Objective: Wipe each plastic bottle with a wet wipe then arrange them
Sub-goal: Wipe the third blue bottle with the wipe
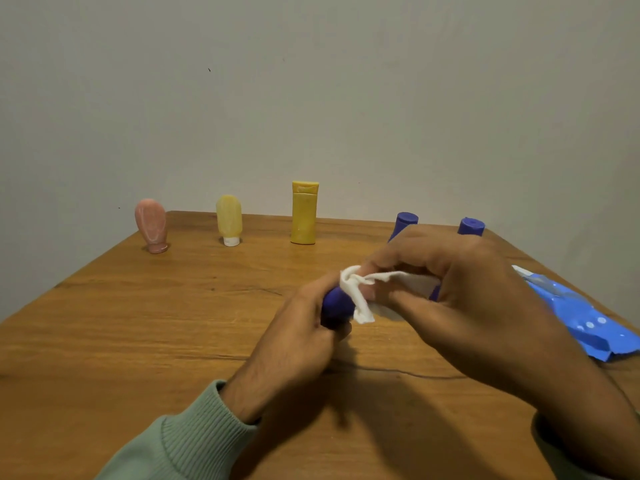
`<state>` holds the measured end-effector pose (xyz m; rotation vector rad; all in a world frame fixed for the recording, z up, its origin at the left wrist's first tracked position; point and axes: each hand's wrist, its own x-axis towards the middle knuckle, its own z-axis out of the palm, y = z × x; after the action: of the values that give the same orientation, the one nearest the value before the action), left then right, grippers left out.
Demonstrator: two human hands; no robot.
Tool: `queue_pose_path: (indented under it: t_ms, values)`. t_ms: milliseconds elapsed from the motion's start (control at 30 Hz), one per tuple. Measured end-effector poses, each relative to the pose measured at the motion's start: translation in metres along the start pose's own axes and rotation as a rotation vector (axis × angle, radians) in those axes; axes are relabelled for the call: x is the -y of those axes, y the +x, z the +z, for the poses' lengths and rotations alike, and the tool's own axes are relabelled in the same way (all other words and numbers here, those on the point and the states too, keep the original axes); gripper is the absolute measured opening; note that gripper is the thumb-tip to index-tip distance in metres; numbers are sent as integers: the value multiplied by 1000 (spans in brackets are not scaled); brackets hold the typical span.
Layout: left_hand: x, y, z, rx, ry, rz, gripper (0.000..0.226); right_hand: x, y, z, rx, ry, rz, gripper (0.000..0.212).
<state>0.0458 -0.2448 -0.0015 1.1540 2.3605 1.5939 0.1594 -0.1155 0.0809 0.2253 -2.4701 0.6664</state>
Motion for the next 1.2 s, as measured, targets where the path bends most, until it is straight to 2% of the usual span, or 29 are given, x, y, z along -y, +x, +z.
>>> queue_pose_path:
  t_ms: [67,167,300,467,733,1200]
  values:
    - [3,1,1,28,-20,-10,63,1,-1,-11,81,24,35,12]
    - [6,8,1,67,-85,-48,50,-6,-1,-23,193,86,112,11]
    - [2,25,-3,122,-94,-109,51,-32,3,-15,232,49,230,7]
    - [-4,60,-11,104,-131,-128,55,-59,12,10,229,51,307,7]
    - [17,104,-6,49,-214,-131,46,-86,25,42,141,55,400,14]
    - [49,107,7,64,-333,-189,49,-98,28,77,125,104,446,14]
